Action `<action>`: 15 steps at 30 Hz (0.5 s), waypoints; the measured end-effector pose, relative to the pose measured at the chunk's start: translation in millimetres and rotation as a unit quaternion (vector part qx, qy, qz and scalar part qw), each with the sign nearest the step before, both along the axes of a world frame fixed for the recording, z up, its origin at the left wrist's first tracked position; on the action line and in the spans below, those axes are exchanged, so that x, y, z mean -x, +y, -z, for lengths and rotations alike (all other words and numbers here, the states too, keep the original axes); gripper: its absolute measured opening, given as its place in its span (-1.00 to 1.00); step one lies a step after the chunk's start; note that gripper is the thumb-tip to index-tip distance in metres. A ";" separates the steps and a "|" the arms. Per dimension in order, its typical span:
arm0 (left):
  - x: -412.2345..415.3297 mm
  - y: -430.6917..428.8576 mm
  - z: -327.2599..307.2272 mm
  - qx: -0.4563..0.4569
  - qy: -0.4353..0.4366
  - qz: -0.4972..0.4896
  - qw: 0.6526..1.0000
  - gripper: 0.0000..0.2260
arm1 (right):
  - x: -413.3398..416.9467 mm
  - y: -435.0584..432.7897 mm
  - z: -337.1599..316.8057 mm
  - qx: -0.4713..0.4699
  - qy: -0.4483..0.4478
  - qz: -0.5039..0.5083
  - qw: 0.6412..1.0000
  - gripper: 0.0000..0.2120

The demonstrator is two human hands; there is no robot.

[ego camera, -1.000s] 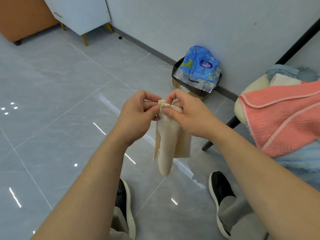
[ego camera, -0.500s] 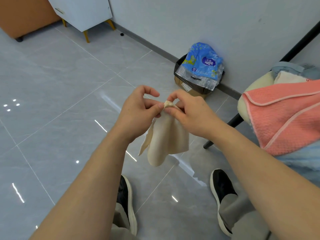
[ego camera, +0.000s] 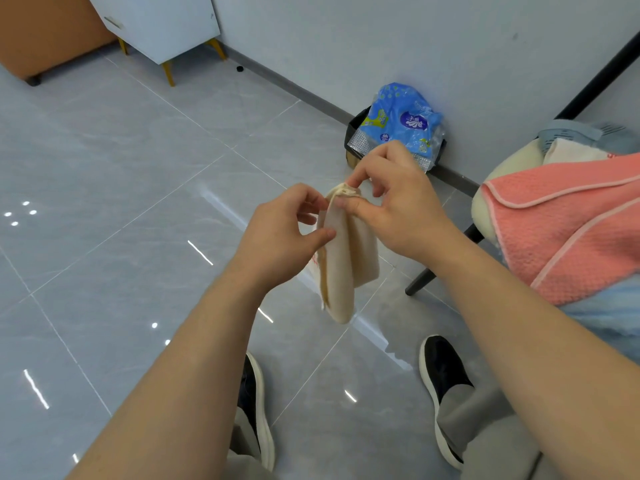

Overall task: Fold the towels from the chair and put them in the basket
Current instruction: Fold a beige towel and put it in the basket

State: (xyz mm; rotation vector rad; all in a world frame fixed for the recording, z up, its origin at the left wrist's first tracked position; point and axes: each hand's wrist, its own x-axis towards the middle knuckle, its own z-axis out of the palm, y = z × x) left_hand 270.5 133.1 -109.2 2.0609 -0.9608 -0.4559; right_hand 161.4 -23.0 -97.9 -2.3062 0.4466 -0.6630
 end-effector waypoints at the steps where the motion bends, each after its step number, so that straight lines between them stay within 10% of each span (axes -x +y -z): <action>1: -0.1 -0.2 0.8 -0.005 -0.001 0.000 1.000 -0.75 | 0.1 0.0 -1.7 -0.011 0.002 -0.005 1.000 -0.84; 15: 3.5 -6.7 5.6 -0.095 -0.098 0.062 0.989 -0.75 | 1.7 -6.0 -7.3 -0.158 0.002 -0.015 0.987 -0.86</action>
